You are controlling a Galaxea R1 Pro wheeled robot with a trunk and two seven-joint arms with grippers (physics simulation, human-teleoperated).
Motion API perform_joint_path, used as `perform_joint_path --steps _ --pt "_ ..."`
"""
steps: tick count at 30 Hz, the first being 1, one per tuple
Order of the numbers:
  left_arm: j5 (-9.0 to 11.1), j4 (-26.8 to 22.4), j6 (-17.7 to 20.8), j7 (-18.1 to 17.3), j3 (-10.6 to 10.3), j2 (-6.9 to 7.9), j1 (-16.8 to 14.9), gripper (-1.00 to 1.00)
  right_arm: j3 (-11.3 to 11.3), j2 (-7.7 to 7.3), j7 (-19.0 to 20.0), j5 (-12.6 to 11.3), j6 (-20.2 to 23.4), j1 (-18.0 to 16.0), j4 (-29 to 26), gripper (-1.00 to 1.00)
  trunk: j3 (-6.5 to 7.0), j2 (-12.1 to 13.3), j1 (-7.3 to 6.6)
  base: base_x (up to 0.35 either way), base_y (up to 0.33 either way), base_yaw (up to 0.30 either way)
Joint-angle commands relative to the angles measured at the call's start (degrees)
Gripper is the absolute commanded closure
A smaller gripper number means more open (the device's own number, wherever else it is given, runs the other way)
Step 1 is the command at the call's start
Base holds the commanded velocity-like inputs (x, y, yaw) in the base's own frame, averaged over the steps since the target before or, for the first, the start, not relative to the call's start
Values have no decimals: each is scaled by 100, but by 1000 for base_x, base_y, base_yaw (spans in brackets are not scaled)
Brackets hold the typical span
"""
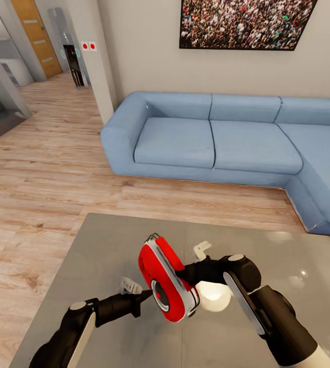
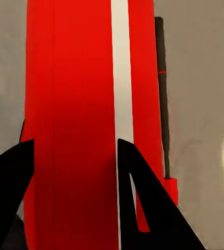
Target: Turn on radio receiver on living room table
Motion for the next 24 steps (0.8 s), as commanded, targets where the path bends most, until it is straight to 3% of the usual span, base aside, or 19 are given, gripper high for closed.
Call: perform_joint_path --steps 1,5,15,22,24 --pt "-31 118 -59 -1 -1 -9 -55 100 4 5 10 -168 22 0 -3 100 0 0 0 0 0 0" --pt "-84 785 -264 -14 0 -26 -359 100 12 7 24 -168 22 0 -3 100 0 0 0 0 0 0" --pt "-95 957 -366 -10 -1 -38 -388 100 12 7 25 -168 22 0 -3 100 0 0 0 0 0 0" --pt "-102 1263 -674 -7 -8 -211 -388 100 12 10 25 -168 22 0 -3 100 0 0 0 0 0 0" --pt "-203 1383 -708 8 -10 -307 -388 100 12 9 25 -168 22 0 -3 100 0 0 0 0 0 0"
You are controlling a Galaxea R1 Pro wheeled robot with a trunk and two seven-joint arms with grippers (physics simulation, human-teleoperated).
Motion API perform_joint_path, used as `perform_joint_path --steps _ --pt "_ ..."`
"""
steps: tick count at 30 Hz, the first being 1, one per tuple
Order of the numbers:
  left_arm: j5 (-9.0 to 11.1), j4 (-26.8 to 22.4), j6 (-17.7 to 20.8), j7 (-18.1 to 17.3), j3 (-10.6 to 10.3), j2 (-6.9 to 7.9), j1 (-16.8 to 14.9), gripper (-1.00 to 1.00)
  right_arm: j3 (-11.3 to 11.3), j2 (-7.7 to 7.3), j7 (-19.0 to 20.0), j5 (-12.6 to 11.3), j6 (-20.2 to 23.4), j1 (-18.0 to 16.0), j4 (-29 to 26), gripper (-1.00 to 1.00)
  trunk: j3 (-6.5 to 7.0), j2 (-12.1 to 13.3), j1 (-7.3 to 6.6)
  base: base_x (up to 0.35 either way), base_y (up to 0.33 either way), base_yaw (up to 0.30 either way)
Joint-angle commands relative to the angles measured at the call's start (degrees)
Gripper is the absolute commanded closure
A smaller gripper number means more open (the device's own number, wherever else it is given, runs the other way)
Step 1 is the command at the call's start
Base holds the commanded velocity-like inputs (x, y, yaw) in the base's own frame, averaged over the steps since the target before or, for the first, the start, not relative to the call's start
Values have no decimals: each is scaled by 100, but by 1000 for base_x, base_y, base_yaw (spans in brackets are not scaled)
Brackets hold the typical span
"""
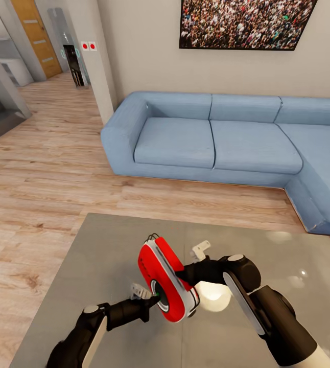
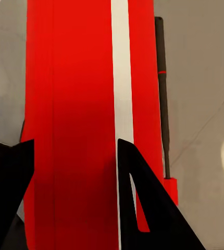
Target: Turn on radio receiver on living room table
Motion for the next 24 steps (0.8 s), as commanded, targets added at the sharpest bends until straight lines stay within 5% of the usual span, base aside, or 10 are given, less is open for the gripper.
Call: perform_joint_path --steps 1,6,16,19,22,24 --pt "-160 47 -16 5 -1 -68 -3 100 4 1 12 -187 25 0 -3 100 0 0 0 0 0 0" --pt "-368 95 -25 8 -1 -132 -1 100 4 2 12 -187 25 0 -3 100 0 0 0 0 0 0" --pt "-346 -297 -9 -53 5 -83 -1 100 -46 -8 -53 -117 25 0 4 100 0 0 0 0 0 0" --pt "-345 -649 8 -504 49 -32 -1 100 -133 -50 -567 -103 25 0 11 100 0 0 0 0 0 0" --pt "-219 -1227 69 -1511 462 538 0 100 -321 -60 -1773 -113 25 0 -12 100 0 0 0 0 0 0" --pt "-36 -1361 86 -1887 830 748 0 100 -351 -60 -2102 -114 25 0 -18 100 0 0 0 0 0 0"
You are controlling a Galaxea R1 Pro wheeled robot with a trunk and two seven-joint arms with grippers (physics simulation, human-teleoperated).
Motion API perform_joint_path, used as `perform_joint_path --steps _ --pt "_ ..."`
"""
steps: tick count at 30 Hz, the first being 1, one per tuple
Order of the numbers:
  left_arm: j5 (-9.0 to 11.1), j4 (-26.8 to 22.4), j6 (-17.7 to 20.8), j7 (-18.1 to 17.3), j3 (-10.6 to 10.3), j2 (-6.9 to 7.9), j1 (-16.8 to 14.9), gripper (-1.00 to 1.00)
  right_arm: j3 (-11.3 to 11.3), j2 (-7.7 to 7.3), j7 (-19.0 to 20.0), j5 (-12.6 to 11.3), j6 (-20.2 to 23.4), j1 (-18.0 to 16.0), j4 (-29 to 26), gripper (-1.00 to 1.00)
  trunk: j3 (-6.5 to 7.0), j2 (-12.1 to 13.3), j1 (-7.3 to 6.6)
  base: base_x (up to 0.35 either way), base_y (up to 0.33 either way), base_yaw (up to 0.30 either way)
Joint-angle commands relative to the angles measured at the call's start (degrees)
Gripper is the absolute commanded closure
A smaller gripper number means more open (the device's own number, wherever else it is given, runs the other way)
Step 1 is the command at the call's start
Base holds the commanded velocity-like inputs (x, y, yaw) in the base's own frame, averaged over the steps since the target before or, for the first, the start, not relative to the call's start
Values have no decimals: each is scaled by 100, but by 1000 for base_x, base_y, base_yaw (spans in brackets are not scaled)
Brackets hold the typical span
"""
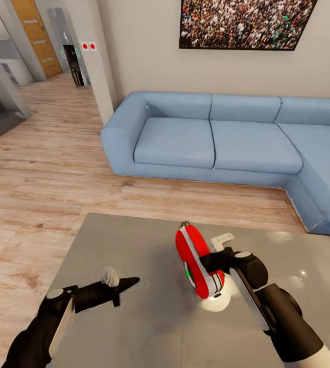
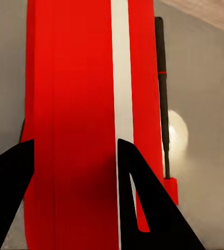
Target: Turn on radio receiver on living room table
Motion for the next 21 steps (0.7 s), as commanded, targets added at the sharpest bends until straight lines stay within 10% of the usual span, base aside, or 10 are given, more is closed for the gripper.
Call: perform_joint_path --steps 1,12,21 --pt "51 -23 4 -86 101 44 0 100 -1 0 -62 -189 0 0 -2 100 0 0 0 0 0 0" --pt "463 -27 109 -938 362 571 0 100 -88 -2 -775 -200 0 0 -4 100 0 0 0 0 0 0" --pt "523 -19 143 -1108 582 623 0 100 -97 6 -809 -194 0 0 11 100 0 0 0 0 0 0"
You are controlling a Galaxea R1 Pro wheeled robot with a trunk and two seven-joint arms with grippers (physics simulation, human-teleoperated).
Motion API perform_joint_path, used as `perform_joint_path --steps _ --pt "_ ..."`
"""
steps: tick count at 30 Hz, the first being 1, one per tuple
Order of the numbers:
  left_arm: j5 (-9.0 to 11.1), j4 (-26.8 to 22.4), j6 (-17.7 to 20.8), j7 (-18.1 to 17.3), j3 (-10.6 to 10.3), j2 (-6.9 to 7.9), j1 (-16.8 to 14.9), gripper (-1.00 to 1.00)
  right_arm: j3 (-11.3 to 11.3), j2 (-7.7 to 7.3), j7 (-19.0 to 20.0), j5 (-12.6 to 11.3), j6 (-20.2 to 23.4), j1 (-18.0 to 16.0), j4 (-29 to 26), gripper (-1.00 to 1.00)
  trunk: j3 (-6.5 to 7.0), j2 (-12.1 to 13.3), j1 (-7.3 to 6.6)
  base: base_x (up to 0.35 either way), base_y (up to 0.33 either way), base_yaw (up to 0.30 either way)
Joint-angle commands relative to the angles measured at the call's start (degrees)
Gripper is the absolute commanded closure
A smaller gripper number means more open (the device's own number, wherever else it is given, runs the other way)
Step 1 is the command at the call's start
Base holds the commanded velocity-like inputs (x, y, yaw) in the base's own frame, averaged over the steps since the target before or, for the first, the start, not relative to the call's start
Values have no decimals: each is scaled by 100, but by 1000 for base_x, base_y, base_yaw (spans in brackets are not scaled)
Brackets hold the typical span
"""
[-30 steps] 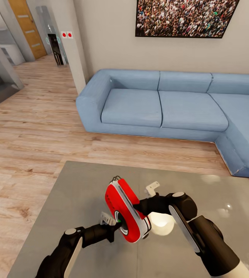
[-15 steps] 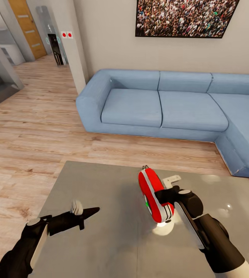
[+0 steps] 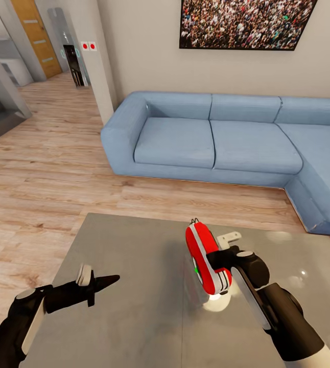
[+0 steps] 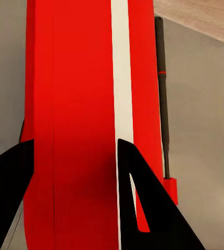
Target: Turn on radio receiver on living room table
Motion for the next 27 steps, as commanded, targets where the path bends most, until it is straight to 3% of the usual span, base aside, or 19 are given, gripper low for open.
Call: perform_joint_path --steps 1,27 --pt "0 0 0 0 -2 -1 0 100 0 1 -3 23 2 -1 0 100 0 0 0 0 0 0" --pt "0 34 -8 67 -5 -43 0 100 69 69 -25 23 2 -1 318 100 0 0 0 0 0 0"
